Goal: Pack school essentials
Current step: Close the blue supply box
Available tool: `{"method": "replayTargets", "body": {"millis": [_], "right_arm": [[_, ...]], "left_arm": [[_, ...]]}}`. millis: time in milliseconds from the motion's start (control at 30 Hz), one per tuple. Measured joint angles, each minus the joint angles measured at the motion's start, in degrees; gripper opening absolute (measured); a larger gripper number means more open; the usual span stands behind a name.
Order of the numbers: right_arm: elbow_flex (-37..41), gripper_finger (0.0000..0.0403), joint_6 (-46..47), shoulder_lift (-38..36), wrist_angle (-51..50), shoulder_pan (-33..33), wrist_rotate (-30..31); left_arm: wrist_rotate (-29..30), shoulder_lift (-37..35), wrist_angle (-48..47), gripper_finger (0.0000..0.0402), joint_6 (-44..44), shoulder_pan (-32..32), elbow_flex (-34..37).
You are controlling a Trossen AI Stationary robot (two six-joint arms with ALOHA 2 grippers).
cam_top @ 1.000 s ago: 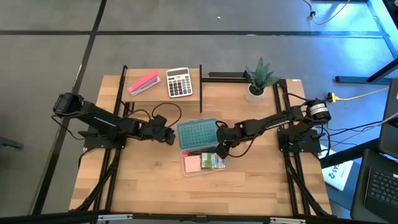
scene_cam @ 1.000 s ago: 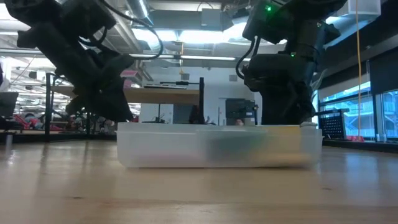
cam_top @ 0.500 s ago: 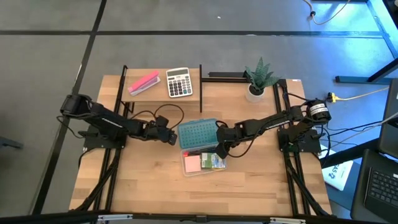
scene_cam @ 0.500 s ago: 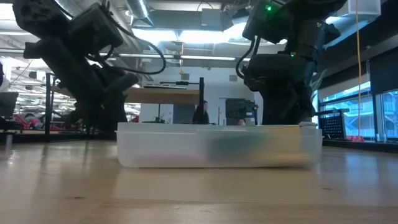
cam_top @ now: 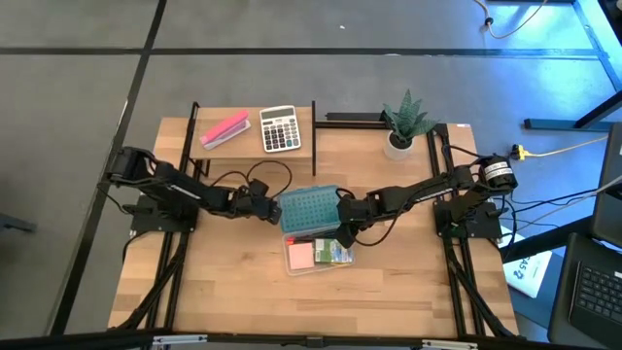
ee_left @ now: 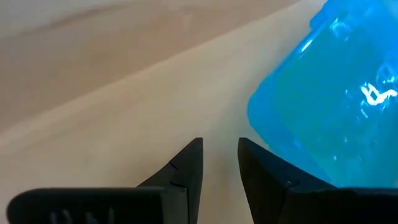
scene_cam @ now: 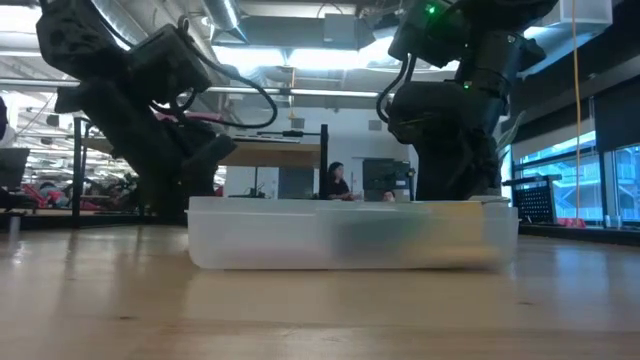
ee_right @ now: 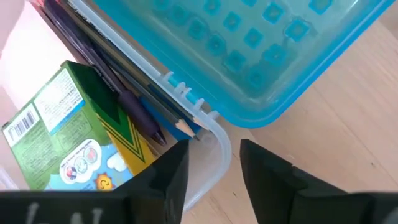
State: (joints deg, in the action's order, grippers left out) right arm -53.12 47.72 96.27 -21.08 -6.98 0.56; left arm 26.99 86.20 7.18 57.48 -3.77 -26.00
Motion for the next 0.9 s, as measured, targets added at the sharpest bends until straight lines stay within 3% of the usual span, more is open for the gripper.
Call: {"method": "replayTargets", "body": {"millis": [300, 533, 900], "right_arm": [[0.0, 0.0137, 0.0, 0.0, -0.4, -0.1, -0.5], [0.1, 0.0137, -0.1, 0.0, -0.4, 0.0, -0.3], [0.1, 0.0137, -0.2, 0.0, -0.4, 0.0, -0.3]], "left_arm": [[-0.7, 0.0, 9.3, 0.0094, -8.5, 1.1, 0.0], [-2.5, 0.0, 10.2, 0.0094, -9.2, 1.0, 0.0], [-7.2, 0.0, 13.7, 0.0094, -20.4, 1.0, 0.0]]}}
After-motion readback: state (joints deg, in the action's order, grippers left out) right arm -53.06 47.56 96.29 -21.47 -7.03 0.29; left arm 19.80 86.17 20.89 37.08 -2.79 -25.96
